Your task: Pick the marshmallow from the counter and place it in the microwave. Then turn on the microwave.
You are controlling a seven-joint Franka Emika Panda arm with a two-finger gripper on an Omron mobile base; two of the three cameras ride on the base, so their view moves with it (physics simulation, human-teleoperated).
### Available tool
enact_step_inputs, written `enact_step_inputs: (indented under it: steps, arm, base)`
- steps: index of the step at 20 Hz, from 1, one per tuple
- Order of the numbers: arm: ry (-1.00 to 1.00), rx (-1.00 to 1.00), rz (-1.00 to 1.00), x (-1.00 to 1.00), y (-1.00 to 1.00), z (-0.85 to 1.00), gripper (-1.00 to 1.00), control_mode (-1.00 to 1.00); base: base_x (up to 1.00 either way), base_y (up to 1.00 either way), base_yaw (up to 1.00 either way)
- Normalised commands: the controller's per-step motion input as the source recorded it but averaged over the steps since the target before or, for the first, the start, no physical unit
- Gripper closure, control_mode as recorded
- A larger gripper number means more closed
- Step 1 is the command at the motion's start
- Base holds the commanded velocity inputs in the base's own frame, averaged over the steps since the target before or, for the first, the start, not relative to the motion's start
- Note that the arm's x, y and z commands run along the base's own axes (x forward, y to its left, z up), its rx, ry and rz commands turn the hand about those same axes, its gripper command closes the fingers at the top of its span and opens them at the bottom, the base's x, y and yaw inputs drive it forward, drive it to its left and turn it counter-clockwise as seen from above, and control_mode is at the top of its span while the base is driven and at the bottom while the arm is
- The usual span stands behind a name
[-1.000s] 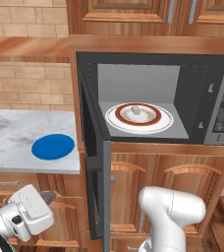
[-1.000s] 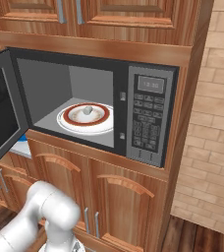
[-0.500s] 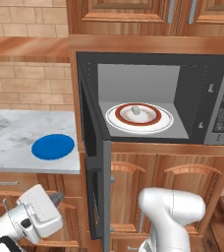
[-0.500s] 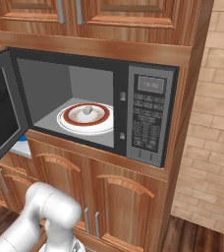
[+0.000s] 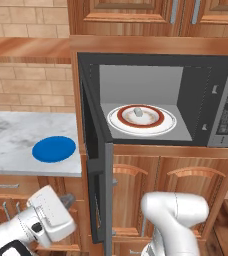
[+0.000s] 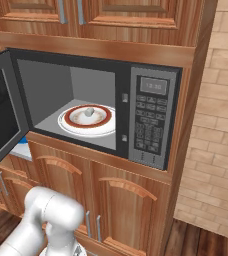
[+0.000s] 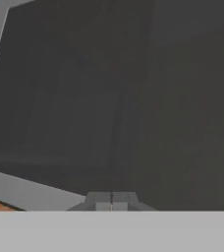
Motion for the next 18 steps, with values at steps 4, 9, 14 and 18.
enact_step_inputs:
  steps: [4,9,14,18]
  arm:
    - [0.00,0.00,-0.03,-0.02,-0.27,0.24,1.00,-1.00]
    - [0.00,0.00,-0.03,-0.04,-0.29,0.18,1.00,-1.00]
    - [0.00,0.00,-0.02,-0.10,-0.29,0.11,1.00,-1.00]
    - [0.00,0.00,-0.02,-0.11,-0.32,0.11,1.00,-1.00]
  base:
    - [0.00,0.00,0.00]
    - [0.00,0.00,0.00]
    - [0.00,0.00,0.00]
    - [0.00,0.00,0.00]
